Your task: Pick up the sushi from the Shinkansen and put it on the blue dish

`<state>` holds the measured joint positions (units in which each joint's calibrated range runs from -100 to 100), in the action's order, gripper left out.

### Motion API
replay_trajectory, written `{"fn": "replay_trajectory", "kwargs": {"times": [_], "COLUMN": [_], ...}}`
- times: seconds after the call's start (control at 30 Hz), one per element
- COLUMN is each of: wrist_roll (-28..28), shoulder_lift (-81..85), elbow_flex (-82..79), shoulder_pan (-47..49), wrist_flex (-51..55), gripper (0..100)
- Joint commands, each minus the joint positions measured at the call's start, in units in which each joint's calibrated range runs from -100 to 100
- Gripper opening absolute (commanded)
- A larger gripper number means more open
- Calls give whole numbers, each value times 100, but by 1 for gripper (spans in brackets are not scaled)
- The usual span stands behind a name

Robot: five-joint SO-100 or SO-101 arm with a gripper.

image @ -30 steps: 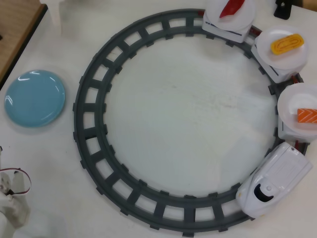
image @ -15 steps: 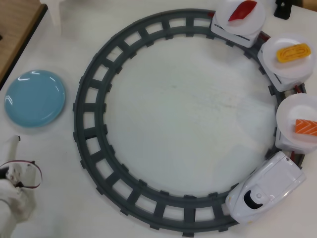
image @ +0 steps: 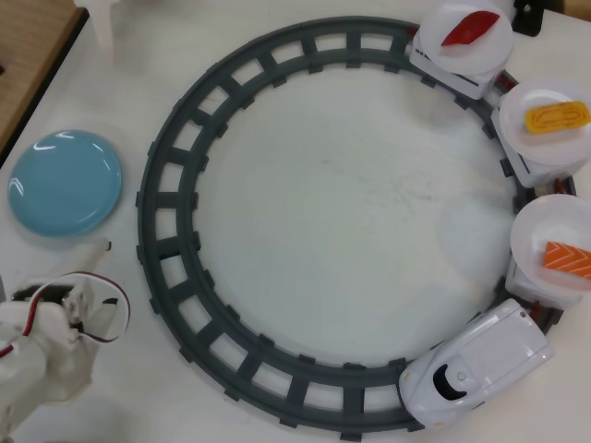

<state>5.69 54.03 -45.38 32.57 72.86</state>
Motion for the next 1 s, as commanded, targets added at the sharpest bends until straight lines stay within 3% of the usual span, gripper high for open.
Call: {"fn": "replay_trajectory", "kwargs": {"times": [0.0, 0.3, 0.57, 0.97], "wrist_roll": [-4, 106, 545, 388], "shoulder_lift": [-23, -23, -40, -1558], "elbow_flex": [877, 1193, 949, 1039], "shoulder_pan": [-326, -484, -1364, -1373], "wrist_flex": [642, 1508, 1415, 693], "gripper": [26, 26, 26, 26]}}
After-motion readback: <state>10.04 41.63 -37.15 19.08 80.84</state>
